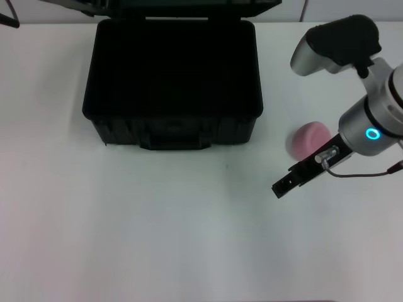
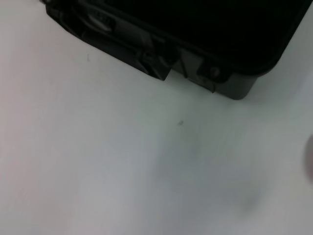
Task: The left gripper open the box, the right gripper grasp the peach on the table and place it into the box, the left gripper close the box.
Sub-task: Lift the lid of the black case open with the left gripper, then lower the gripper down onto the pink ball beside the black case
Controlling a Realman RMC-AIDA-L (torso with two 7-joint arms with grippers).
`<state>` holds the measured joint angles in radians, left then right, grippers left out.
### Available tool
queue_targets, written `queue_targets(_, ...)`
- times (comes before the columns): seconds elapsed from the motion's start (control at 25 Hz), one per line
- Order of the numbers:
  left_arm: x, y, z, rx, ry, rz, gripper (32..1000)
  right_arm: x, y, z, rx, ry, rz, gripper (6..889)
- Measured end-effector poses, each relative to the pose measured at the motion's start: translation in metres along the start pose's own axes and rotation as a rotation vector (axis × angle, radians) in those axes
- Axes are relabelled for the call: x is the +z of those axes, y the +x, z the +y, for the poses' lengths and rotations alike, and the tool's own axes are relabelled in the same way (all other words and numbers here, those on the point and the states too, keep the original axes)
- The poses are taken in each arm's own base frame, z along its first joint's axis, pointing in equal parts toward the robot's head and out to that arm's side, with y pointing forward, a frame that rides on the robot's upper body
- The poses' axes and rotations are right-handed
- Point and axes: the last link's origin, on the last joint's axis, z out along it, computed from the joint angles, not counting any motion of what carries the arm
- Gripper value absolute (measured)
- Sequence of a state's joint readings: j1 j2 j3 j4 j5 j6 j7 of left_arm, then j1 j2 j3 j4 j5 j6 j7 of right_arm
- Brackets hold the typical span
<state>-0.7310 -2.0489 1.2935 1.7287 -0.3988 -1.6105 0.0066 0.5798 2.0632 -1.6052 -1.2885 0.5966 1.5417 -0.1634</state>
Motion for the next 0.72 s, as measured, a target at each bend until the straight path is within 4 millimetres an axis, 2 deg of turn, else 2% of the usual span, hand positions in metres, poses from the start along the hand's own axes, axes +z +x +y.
queue_targets(0.32,-0.001,0.001,-0.001,-0.001,0.003,0.006,373,-0.004,-0.001,-0.007,0.012,0.005,-0.016,853)
queue_targets(0.72,-0.001,0.002,-0.001,-0.001,0.003,0.008,373,-0.015,-0.003,-0.032,0.048,0.081,-0.048,852)
